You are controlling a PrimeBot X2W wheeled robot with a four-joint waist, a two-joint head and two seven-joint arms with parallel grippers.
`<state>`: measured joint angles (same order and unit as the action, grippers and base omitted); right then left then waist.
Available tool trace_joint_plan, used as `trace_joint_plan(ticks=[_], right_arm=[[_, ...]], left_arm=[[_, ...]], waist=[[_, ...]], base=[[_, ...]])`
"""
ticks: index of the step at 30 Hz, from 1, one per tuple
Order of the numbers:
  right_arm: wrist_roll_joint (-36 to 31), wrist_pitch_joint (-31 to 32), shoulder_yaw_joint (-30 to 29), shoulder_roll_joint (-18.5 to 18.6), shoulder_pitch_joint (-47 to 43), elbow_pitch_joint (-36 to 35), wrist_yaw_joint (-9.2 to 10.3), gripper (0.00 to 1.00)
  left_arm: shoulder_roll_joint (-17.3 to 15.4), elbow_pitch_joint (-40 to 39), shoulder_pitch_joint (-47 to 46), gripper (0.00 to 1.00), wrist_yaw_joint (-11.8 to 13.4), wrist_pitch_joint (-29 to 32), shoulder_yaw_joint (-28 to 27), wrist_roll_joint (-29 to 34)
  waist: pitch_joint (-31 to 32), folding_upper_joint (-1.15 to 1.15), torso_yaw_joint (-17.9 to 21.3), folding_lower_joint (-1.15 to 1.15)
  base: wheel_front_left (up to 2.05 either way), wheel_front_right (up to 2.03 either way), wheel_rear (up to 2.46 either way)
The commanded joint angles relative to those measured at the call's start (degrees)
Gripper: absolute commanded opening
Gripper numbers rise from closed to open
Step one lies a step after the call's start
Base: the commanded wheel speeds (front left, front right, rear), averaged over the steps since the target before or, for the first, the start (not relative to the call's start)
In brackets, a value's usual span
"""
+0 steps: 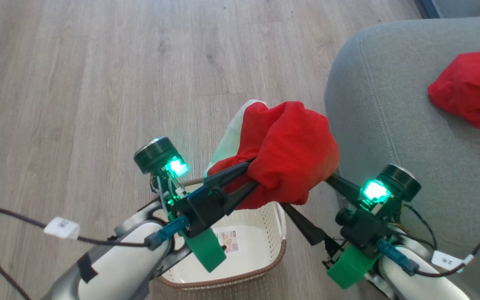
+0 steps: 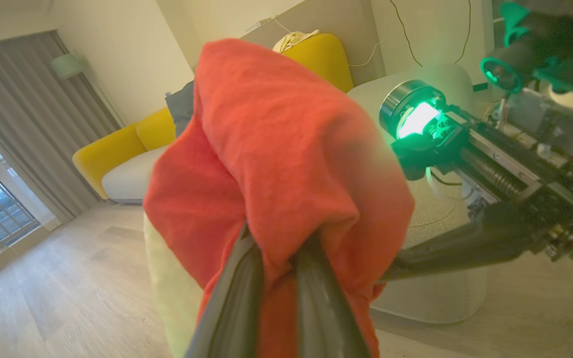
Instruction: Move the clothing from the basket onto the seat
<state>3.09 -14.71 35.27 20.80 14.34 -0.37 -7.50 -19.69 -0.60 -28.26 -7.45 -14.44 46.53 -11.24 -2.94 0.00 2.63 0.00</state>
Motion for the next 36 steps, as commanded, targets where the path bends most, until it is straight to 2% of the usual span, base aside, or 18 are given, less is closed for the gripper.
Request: trace_joint_plan(ticks=[1, 8, 14, 15, 16, 25, 26, 27, 28, 29, 30, 36], right_arm=[[0.5, -0.29, 0.99, 0.51, 1.86, -1.49, 0.01, 1.0], [0.89, -0.29, 3.38, -0.33, 3.25, -1.04, 0.01, 1.0], [0.33, -0.29, 2.48, -1.39, 3.45, -0.56, 0.01, 1.0], [0.0, -0.29, 2.06, -1.6, 3.45, -0.46, 0.01, 0.53], [-0.55, -0.29, 1.2, -1.94, 3.47, -0.4, 0.01, 0.0], [-0.67, -0.29, -2.73, -4.65, 2.46, -0.77, 0.01, 0.0], [-0.62, -0.29, -3.13, -4.92, 2.38, -1.02, 0.01, 0.0], [-0.57, -0.29, -3.54, -5.19, 2.26, -1.26, 0.01, 0.0], [-0.5, -0.29, -3.86, -5.44, 2.14, -1.48, 0.01, 0.0], [-0.5, -0.29, -4.19, -5.67, 2.03, -1.7, 0.01, 0.0], [-0.54, -0.29, -4.62, -5.94, 1.92, -1.93, 0.01, 0.0], [-0.64, -0.29, -9.75, -7.45, 0.52, -3.62, 0.01, 0.0]], left_arm=[[0.06, -1.36, -2.54, 0.0, -0.03, -0.56, -2.51, -0.64], [2.82, 1.12, -1.12, 0.0, -0.03, -0.56, -2.43, -3.53], [3.92, 2.2, -0.16, 0.0, -0.03, -0.56, -2.53, -4.33], [4.05, 2.26, -0.02, 0.0, -0.03, -0.56, -2.57, -4.46], [4.22, 2.24, 0.15, 0.0, -0.03, -0.56, -2.68, -4.69], [4.98, 2.32, 0.8, 0.0, -0.03, -0.56, -3.15, -4.85], [5.14, 2.33, 0.89, 0.06, -0.03, -0.56, -3.43, -4.94], [5.26, 2.31, 0.97, 0.33, -0.03, -0.56, -3.72, -4.94], [5.37, 2.23, 1.02, 0.45, -0.03, -0.56, -3.96, -4.83], [5.4, 2.01, 1.01, 0.81, -0.03, -0.56, -3.98, -4.62], [5.35, 1.78, 0.97, 1.0, -0.03, -0.56, -3.94, -4.27], [6.07, 2.05, 2.78, 1.0, -0.03, -0.56, -6.44, -3.81]], waist=[[0.15, 0.0, -0.19, 0.0], [0.87, 0.0, -1.29, 0.0], [1.45, 0.0, -1.66, 0.0], [1.53, 0.0, -1.71, 0.0], [1.57, 0.0, -1.74, 0.0], [1.49, 0.0, -2.12, 0.0], [1.45, 0.0, -2.14, 0.0], [1.43, 0.0, -2.14, 0.0], [1.41, 0.0, -2.14, 0.0], [1.37, 0.0, -2.12, 0.0], [1.35, 0.0, -2.09, 0.0], [1.41, 0.0, -2.05, 0.0]], base=[[0.0, 0.0, 0.0], [0.0, 0.0, 0.0], [0.0, 0.0, 0.0], [0.0, 0.0, 0.0], [0.0, 0.0, 0.0], [0.0, 0.0, 0.0], [0.0, 0.0, 0.0], [0.0, 0.0, 0.0], [0.0, 0.0, 0.0], [0.0, 0.0, 0.0], [0.0, 0.0, 0.0], [0.0, 0.0, 0.0]])
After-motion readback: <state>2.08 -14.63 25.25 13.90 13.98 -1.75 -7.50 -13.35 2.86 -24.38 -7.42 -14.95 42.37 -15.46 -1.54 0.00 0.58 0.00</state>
